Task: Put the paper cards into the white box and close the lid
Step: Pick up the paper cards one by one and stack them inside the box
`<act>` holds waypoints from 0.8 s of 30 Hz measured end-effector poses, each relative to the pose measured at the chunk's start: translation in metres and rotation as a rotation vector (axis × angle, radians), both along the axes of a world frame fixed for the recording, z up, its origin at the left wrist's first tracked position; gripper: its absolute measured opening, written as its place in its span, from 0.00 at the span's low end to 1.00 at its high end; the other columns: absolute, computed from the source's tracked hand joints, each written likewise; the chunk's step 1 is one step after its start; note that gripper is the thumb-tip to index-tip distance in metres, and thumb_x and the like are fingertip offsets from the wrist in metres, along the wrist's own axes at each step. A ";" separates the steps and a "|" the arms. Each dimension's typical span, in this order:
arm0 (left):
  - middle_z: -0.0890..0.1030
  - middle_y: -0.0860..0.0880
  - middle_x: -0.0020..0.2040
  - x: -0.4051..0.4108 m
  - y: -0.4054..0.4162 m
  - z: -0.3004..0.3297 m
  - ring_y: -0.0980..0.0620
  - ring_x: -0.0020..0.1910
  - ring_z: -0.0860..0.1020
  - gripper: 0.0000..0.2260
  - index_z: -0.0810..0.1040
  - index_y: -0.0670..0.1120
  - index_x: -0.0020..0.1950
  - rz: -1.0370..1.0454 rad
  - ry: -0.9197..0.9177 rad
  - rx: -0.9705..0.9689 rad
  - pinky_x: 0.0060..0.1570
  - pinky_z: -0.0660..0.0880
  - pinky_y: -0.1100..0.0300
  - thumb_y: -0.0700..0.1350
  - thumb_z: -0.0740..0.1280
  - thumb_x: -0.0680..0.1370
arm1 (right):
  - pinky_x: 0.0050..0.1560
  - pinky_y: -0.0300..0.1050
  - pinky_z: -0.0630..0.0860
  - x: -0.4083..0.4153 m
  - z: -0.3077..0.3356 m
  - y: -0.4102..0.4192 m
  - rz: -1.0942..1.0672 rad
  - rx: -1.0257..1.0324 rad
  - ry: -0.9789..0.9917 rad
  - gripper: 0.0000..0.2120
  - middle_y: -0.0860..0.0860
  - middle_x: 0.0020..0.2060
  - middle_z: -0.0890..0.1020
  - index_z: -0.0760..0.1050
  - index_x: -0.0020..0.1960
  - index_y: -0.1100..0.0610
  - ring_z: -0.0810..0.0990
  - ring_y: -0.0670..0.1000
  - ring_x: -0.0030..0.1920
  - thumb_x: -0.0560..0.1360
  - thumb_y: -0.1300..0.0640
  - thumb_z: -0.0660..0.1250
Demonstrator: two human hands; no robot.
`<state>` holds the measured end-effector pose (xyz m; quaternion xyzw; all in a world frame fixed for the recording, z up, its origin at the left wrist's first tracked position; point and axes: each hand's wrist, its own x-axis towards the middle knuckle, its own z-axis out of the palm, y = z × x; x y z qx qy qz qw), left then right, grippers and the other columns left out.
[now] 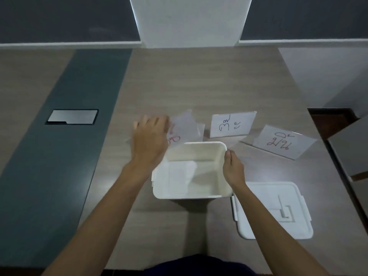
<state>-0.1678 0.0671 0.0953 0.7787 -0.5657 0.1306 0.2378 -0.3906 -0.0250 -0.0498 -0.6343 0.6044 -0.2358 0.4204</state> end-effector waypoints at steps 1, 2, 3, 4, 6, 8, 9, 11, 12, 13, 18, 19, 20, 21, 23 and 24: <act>0.80 0.46 0.39 -0.013 -0.001 -0.004 0.41 0.39 0.75 0.08 0.76 0.46 0.44 -0.043 -0.023 0.023 0.40 0.65 0.50 0.44 0.58 0.78 | 0.47 0.43 0.66 -0.001 0.000 0.000 0.001 0.013 -0.012 0.18 0.49 0.45 0.78 0.74 0.60 0.55 0.75 0.52 0.47 0.84 0.51 0.49; 0.80 0.47 0.40 -0.024 -0.001 -0.011 0.42 0.39 0.75 0.05 0.76 0.47 0.45 -0.086 -0.040 0.055 0.40 0.65 0.50 0.43 0.61 0.78 | 0.48 0.43 0.66 -0.001 0.001 -0.001 0.000 0.027 -0.028 0.18 0.49 0.46 0.78 0.74 0.61 0.55 0.75 0.52 0.47 0.84 0.50 0.49; 0.81 0.47 0.41 -0.035 -0.002 -0.020 0.42 0.40 0.74 0.03 0.77 0.47 0.46 -0.127 -0.052 0.103 0.40 0.64 0.51 0.43 0.63 0.78 | 0.48 0.43 0.66 -0.003 0.001 -0.002 0.000 0.045 -0.052 0.17 0.49 0.48 0.79 0.75 0.61 0.54 0.75 0.52 0.48 0.84 0.50 0.49; 0.81 0.48 0.43 -0.044 -0.002 -0.030 0.43 0.41 0.74 0.03 0.77 0.48 0.47 -0.163 -0.055 0.158 0.40 0.63 0.52 0.44 0.63 0.79 | 0.49 0.44 0.67 -0.004 0.002 -0.002 0.000 0.068 -0.082 0.17 0.49 0.49 0.79 0.75 0.62 0.53 0.75 0.52 0.49 0.84 0.50 0.50; 0.81 0.49 0.45 -0.057 0.001 -0.053 0.44 0.43 0.73 0.07 0.77 0.49 0.50 -0.220 -0.049 0.292 0.41 0.62 0.53 0.48 0.60 0.81 | 0.51 0.45 0.69 -0.007 0.003 -0.004 -0.001 0.121 -0.141 0.17 0.49 0.52 0.80 0.75 0.63 0.52 0.76 0.52 0.52 0.84 0.49 0.51; 0.81 0.49 0.46 -0.066 0.005 -0.075 0.45 0.45 0.72 0.09 0.77 0.51 0.53 -0.256 -0.039 0.415 0.42 0.61 0.53 0.50 0.57 0.82 | 0.53 0.46 0.72 -0.008 0.004 -0.005 -0.002 0.156 -0.180 0.17 0.50 0.53 0.81 0.76 0.62 0.52 0.78 0.52 0.53 0.83 0.49 0.52; 0.81 0.50 0.47 -0.070 0.008 -0.084 0.45 0.46 0.72 0.10 0.77 0.52 0.54 -0.268 -0.034 0.463 0.42 0.60 0.53 0.50 0.57 0.82 | 0.54 0.47 0.73 -0.008 0.004 -0.005 -0.004 0.161 -0.191 0.17 0.51 0.54 0.81 0.76 0.62 0.53 0.78 0.52 0.54 0.83 0.49 0.52; 0.82 0.49 0.49 -0.075 0.013 -0.099 0.45 0.48 0.74 0.11 0.78 0.53 0.56 -0.295 -0.018 0.535 0.42 0.59 0.54 0.51 0.57 0.82 | 0.55 0.47 0.73 -0.007 0.004 -0.004 -0.010 0.151 -0.195 0.17 0.51 0.54 0.81 0.76 0.61 0.53 0.78 0.52 0.55 0.84 0.49 0.52; 0.82 0.49 0.49 -0.077 0.016 -0.104 0.44 0.49 0.74 0.12 0.79 0.53 0.57 -0.311 -0.002 0.571 0.43 0.59 0.54 0.51 0.57 0.82 | 0.54 0.47 0.73 -0.007 0.004 -0.004 -0.011 0.143 -0.190 0.17 0.51 0.54 0.81 0.76 0.61 0.53 0.78 0.52 0.54 0.84 0.49 0.51; 0.82 0.49 0.50 -0.079 0.018 -0.107 0.44 0.49 0.75 0.13 0.79 0.53 0.58 -0.329 0.023 0.605 0.43 0.60 0.54 0.52 0.56 0.82 | 0.53 0.46 0.72 -0.008 0.003 -0.003 -0.009 0.136 -0.184 0.17 0.51 0.54 0.81 0.76 0.61 0.53 0.78 0.52 0.54 0.84 0.49 0.51; 0.82 0.46 0.49 -0.086 0.030 -0.113 0.43 0.50 0.76 0.17 0.80 0.51 0.58 -0.400 0.263 0.764 0.46 0.69 0.51 0.54 0.54 0.81 | 0.49 0.44 0.69 -0.008 0.000 -0.001 -0.001 0.127 -0.144 0.17 0.50 0.52 0.80 0.75 0.61 0.52 0.77 0.51 0.52 0.84 0.48 0.50; 0.82 0.45 0.48 -0.087 0.032 -0.113 0.42 0.49 0.77 0.18 0.80 0.50 0.56 -0.408 0.295 0.796 0.46 0.69 0.52 0.55 0.53 0.81 | 0.49 0.44 0.69 -0.008 0.000 -0.001 -0.001 0.127 -0.146 0.17 0.50 0.52 0.80 0.75 0.61 0.52 0.77 0.51 0.52 0.84 0.48 0.50; 0.81 0.45 0.46 -0.087 0.032 -0.113 0.42 0.48 0.77 0.18 0.80 0.49 0.51 -0.414 0.312 0.823 0.43 0.69 0.53 0.55 0.53 0.81 | 0.49 0.44 0.69 -0.008 0.000 0.000 -0.002 0.128 -0.147 0.17 0.50 0.52 0.80 0.75 0.61 0.51 0.77 0.51 0.52 0.84 0.48 0.50; 0.80 0.45 0.44 -0.087 0.033 -0.113 0.41 0.47 0.77 0.19 0.79 0.48 0.47 -0.415 0.325 0.847 0.41 0.68 0.53 0.55 0.53 0.81 | 0.49 0.43 0.69 -0.008 0.000 0.000 -0.003 0.130 -0.150 0.17 0.49 0.52 0.80 0.75 0.61 0.51 0.78 0.50 0.52 0.84 0.48 0.49; 0.76 0.47 0.41 -0.087 0.031 -0.112 0.42 0.46 0.77 0.19 0.76 0.49 0.43 -0.407 0.357 0.893 0.41 0.69 0.54 0.57 0.52 0.81 | 0.48 0.43 0.69 -0.008 0.000 0.001 -0.004 0.130 -0.148 0.17 0.48 0.51 0.80 0.75 0.61 0.51 0.77 0.50 0.52 0.84 0.48 0.49; 0.77 0.47 0.41 -0.086 0.030 -0.111 0.43 0.46 0.77 0.19 0.77 0.49 0.44 -0.402 0.371 0.910 0.42 0.70 0.54 0.59 0.52 0.81 | 0.48 0.43 0.69 -0.008 0.000 0.001 -0.006 0.128 -0.146 0.17 0.48 0.51 0.80 0.75 0.61 0.51 0.77 0.50 0.52 0.84 0.48 0.49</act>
